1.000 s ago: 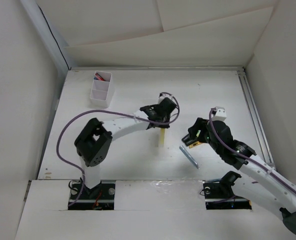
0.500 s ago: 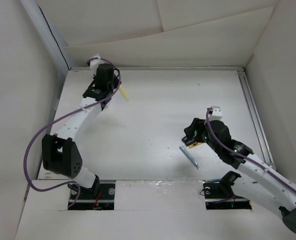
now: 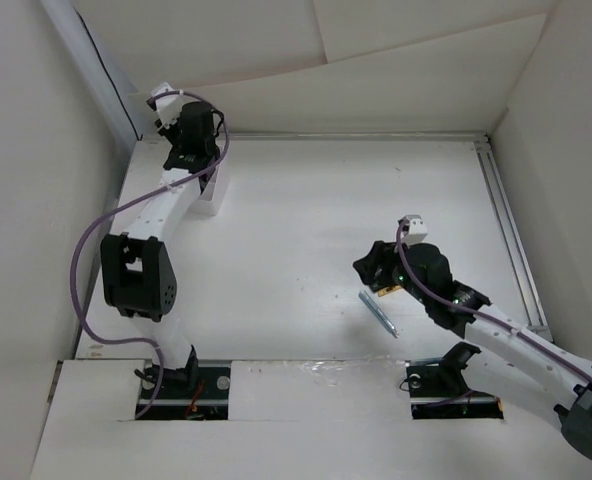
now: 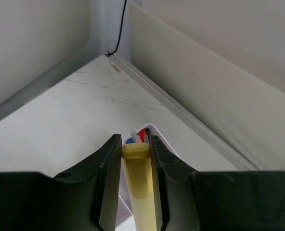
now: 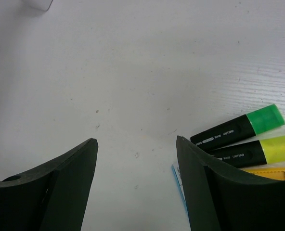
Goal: Sort the stationery into containers
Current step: Place the stationery into the container
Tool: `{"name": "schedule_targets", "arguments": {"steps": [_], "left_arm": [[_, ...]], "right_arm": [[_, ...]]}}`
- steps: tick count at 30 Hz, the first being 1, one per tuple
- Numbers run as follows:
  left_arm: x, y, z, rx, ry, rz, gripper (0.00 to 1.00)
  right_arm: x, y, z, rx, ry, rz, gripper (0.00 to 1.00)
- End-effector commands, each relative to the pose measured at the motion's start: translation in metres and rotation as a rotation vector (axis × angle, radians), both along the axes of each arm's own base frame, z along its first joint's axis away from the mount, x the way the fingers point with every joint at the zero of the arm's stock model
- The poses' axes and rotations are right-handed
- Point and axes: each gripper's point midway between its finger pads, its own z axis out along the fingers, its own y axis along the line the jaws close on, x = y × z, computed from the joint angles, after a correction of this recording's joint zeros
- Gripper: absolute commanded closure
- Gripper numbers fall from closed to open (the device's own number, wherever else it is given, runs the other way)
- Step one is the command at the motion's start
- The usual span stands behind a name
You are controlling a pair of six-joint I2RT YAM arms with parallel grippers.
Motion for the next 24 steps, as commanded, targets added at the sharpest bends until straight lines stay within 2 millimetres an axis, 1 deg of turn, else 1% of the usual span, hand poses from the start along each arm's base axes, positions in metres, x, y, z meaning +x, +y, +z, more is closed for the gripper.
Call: {"name": "schedule_targets", "arguments": {"steps": [1, 2, 6, 9, 11, 12, 13, 14, 15, 16, 18, 19, 20, 22, 24], "left_arm": [[0.008, 0.017, 0.023, 0.106, -0.045, 0.094, 1.0], [0.017, 0.016, 0.015, 0.118, -0.03, 0.092, 1.0], [0.035, 0.016, 0.004, 0.161, -0.005, 0.103, 1.0], [0.047, 0.02, -0.003, 0.18, 0.007, 0.109, 1.0], [0.052, 0.02, -0.002, 0.194, 0.006, 0.117, 1.0], [0.055, 0.02, -0.002, 0.199, 0.003, 0.117, 1.0], [0.058, 0.02, -0.007, 0.208, 0.011, 0.115, 1.0], [0.061, 0.02, -0.005, 0.211, 0.001, 0.115, 1.0], [0.06, 0.021, -0.01, 0.229, 0.021, 0.122, 1.0], [0.065, 0.021, -0.012, 0.227, 0.016, 0.123, 1.0], [0.067, 0.022, -0.009, 0.237, 0.01, 0.133, 1.0], [0.069, 0.022, -0.014, 0.247, 0.02, 0.131, 1.0], [0.071, 0.022, -0.018, 0.257, 0.028, 0.129, 1.0], [0.07, 0.023, -0.016, 0.255, 0.018, 0.14, 1.0], [0.072, 0.023, -0.026, 0.259, 0.033, 0.138, 1.0]], "right_arm": [[0.008, 0.013, 0.023, 0.065, -0.097, 0.047, 0.28], [0.008, 0.013, 0.021, 0.066, -0.098, 0.047, 0.28], [0.007, 0.015, 0.024, 0.077, -0.106, 0.058, 0.28], [0.007, 0.016, 0.019, 0.066, -0.101, 0.072, 0.28], [0.007, 0.017, 0.021, 0.071, -0.109, 0.072, 0.28], [0.007, 0.019, 0.018, 0.069, -0.099, 0.082, 0.28], [0.007, 0.019, 0.018, 0.069, -0.099, 0.082, 0.28], [0.006, 0.021, 0.021, 0.078, -0.106, 0.091, 0.28], [0.006, 0.021, 0.021, 0.078, -0.106, 0.091, 0.28], [0.007, 0.02, 0.021, 0.071, -0.111, 0.094, 0.28], [0.006, 0.022, 0.023, 0.079, -0.116, 0.104, 0.28], [0.006, 0.024, 0.025, 0.087, -0.123, 0.112, 0.28], [0.005, 0.023, 0.021, 0.082, -0.116, 0.112, 0.28], [0.005, 0.023, 0.021, 0.082, -0.116, 0.112, 0.28], [0.006, 0.024, 0.023, 0.087, -0.123, 0.112, 0.28]]}}
